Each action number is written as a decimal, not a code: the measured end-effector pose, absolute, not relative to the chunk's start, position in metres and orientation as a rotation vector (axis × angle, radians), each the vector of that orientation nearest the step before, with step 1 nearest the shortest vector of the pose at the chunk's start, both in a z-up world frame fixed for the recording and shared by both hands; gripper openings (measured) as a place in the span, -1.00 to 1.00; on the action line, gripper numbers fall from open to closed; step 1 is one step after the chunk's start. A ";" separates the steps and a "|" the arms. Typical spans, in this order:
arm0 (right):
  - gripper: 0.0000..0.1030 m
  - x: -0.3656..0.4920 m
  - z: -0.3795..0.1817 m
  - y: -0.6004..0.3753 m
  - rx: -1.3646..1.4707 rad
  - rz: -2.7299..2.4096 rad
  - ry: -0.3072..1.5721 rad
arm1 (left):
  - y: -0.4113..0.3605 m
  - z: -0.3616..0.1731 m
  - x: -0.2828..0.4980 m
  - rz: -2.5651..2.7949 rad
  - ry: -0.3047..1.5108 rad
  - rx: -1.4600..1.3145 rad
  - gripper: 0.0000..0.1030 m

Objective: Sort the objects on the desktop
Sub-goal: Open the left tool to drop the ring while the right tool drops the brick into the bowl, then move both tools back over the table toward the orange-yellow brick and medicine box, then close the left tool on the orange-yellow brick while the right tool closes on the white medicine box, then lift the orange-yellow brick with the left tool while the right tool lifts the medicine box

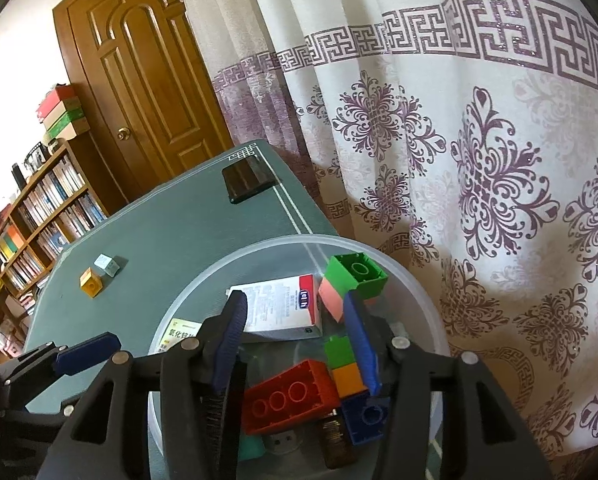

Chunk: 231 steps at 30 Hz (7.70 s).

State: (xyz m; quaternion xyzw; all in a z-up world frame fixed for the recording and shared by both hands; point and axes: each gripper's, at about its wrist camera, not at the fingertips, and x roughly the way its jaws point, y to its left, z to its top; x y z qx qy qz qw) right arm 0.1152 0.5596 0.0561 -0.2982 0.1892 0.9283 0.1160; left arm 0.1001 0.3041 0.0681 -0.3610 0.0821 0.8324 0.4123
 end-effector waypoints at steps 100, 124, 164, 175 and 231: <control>0.57 -0.024 0.029 0.361 -1.134 2.944 0.358 | 0.137 0.008 -0.133 2.634 0.003 -1.141 0.36; 0.57 -0.073 0.013 0.326 -1.137 2.933 0.186 | 0.096 0.005 -0.142 2.703 -0.131 -1.162 -0.24; -0.34 -0.173 0.007 0.286 -1.335 3.042 -0.165 | 0.063 0.004 -0.154 2.681 -0.290 -1.137 -0.21; -0.41 -0.150 0.014 0.312 -1.353 2.974 0.080 | 0.077 0.018 -0.145 2.683 -0.226 -1.074 -0.27; -0.48 0.065 0.097 0.441 -0.943 2.802 0.368 | 0.189 0.090 -0.024 2.383 0.047 -0.735 -0.28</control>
